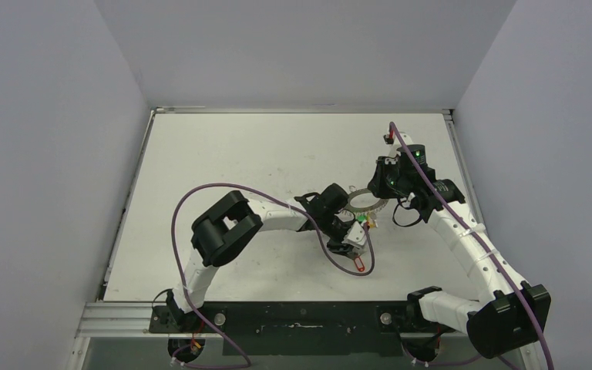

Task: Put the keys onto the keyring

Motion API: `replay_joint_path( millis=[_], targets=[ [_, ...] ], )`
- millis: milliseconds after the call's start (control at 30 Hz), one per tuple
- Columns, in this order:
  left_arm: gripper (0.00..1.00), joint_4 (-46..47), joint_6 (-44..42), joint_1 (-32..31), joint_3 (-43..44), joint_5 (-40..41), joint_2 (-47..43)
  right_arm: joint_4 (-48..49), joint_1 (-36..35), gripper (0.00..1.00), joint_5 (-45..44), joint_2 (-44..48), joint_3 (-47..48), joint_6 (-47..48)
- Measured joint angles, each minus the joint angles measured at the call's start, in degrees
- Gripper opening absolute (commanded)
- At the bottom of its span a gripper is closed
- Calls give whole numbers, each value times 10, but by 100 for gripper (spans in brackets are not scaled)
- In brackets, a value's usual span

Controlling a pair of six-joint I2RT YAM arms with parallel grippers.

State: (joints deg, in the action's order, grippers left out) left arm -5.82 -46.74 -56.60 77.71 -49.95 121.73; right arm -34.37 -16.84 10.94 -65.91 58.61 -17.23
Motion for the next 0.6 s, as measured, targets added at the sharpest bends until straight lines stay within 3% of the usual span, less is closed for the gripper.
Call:
replay_joint_path(
  millis=[600],
  targets=[
    [31, -66, -10, 0, 48, -14, 24, 0, 0, 0, 0, 0, 0, -2]
  ],
)
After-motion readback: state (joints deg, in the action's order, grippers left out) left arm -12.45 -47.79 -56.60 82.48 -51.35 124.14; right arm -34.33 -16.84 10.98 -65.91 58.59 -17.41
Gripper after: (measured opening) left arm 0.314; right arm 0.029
